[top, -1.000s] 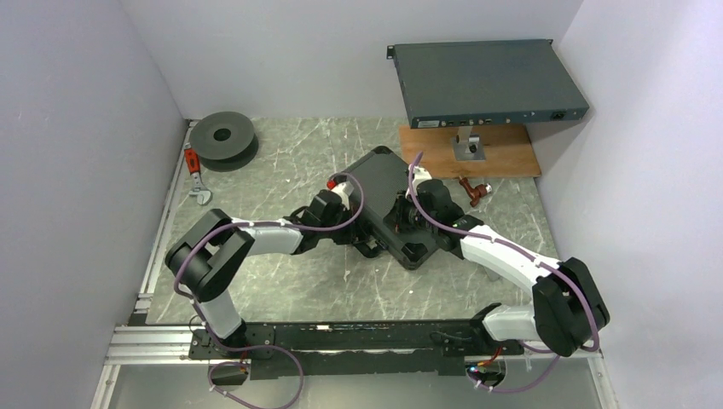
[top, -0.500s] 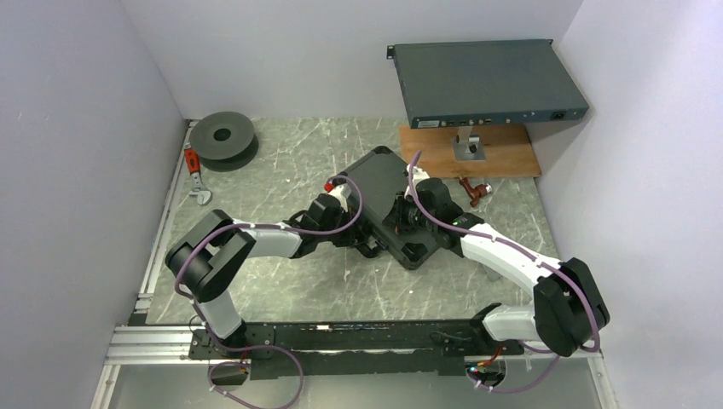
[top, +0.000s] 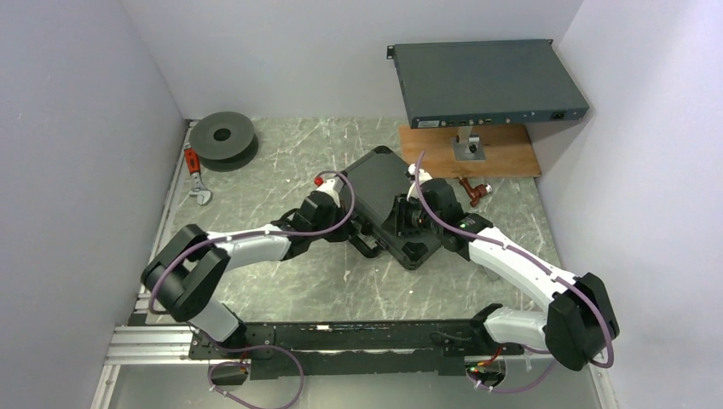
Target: Pack up texas hold em set
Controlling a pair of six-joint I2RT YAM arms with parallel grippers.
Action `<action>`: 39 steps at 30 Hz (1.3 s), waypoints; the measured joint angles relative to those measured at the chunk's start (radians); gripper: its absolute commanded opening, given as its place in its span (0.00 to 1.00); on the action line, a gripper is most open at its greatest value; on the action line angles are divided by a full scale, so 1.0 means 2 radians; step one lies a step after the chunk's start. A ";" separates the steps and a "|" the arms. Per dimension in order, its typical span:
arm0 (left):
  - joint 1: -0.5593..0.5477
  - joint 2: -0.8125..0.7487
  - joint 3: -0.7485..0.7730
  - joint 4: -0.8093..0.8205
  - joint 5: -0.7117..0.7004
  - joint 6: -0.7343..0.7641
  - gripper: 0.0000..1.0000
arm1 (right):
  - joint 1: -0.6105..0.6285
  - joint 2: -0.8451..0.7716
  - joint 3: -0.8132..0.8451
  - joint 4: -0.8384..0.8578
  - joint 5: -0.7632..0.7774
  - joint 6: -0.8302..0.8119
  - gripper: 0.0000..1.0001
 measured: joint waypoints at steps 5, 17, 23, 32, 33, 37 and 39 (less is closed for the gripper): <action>0.000 -0.047 -0.012 -0.004 -0.016 0.009 0.00 | 0.007 -0.008 0.012 -0.014 0.003 0.000 0.41; -0.005 -0.141 -0.050 -0.025 -0.049 0.034 0.29 | 0.021 -0.034 0.037 -0.031 0.013 -0.005 0.53; -0.005 -0.222 -0.087 -0.027 -0.080 0.052 0.63 | 0.027 -0.053 0.047 -0.034 0.013 -0.012 0.59; -0.005 -0.338 -0.125 -0.053 -0.103 0.086 0.83 | 0.040 -0.079 0.064 -0.043 0.019 -0.023 0.89; -0.005 -0.354 -0.126 -0.061 -0.105 0.091 0.85 | 0.042 -0.083 0.065 -0.045 0.022 -0.024 0.93; -0.005 -0.426 -0.126 -0.097 -0.115 0.113 0.92 | 0.046 -0.097 0.073 -0.055 0.028 -0.033 1.00; -0.005 -0.465 -0.123 -0.125 -0.123 0.125 0.96 | 0.046 -0.104 0.081 -0.060 0.033 -0.036 1.00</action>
